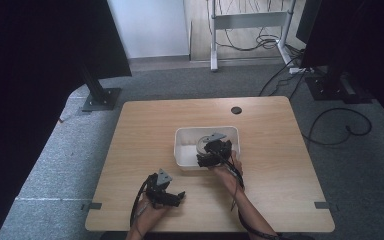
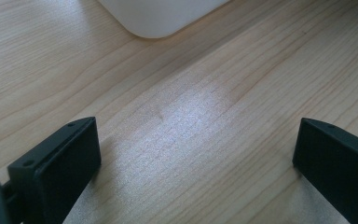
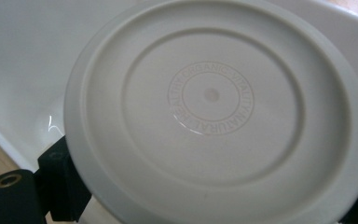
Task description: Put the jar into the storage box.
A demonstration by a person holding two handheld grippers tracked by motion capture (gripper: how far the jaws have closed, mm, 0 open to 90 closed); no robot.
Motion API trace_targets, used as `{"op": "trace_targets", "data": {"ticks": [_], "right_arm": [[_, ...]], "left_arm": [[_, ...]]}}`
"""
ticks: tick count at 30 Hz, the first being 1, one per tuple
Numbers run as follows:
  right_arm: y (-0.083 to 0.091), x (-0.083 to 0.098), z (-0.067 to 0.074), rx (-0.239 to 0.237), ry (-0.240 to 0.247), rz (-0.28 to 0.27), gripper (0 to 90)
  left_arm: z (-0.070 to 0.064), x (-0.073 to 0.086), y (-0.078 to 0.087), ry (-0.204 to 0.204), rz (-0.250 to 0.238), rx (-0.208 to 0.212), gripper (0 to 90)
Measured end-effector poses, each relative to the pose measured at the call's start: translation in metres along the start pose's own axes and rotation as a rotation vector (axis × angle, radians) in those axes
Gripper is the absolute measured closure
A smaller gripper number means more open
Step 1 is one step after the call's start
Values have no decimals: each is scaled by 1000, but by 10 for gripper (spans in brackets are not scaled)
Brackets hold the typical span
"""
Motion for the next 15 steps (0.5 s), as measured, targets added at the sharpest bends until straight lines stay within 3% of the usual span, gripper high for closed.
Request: {"op": "trace_targets", "data": {"ticks": [11,15], "right_arm": [[-13,4,3,-6,-10,22,90],[-12,5,1,-23,-39,31,90]], "left_arm": [[0,0,0,0,0,0,5],[0,0,0,0,0,0,5]]}}
Point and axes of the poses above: each handheld gripper's, and its own axes: y roughly backward along the jaws, x roughly out of its underside, z roughly to its left, the point moved 9 cm from there along -y, roughly forward along the jaws, and after that the axes turned 2 degrees about -y, right-handed, at the moved point
